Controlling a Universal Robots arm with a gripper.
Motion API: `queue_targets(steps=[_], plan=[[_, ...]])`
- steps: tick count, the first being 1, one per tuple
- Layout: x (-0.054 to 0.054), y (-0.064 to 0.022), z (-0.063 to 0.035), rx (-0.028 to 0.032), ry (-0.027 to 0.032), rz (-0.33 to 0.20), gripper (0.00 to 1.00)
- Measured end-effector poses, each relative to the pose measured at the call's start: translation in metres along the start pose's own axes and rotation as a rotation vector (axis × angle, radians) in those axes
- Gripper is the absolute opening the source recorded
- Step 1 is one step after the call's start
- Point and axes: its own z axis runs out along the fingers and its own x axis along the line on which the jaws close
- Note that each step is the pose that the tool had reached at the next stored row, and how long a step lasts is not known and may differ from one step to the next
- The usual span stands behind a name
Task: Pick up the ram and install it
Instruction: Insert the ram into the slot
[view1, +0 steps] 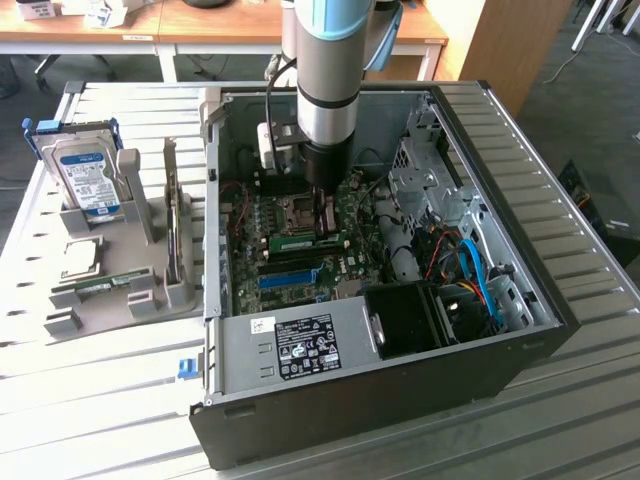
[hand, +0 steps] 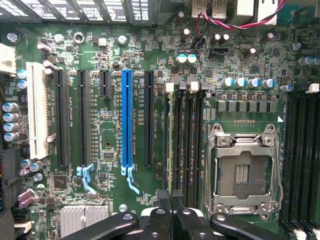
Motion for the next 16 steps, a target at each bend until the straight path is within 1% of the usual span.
queue_targets(steps=[16], plan=[[0.0001, 0.0001, 0.0014, 0.0013, -0.0001, 0.000, 0.12]])
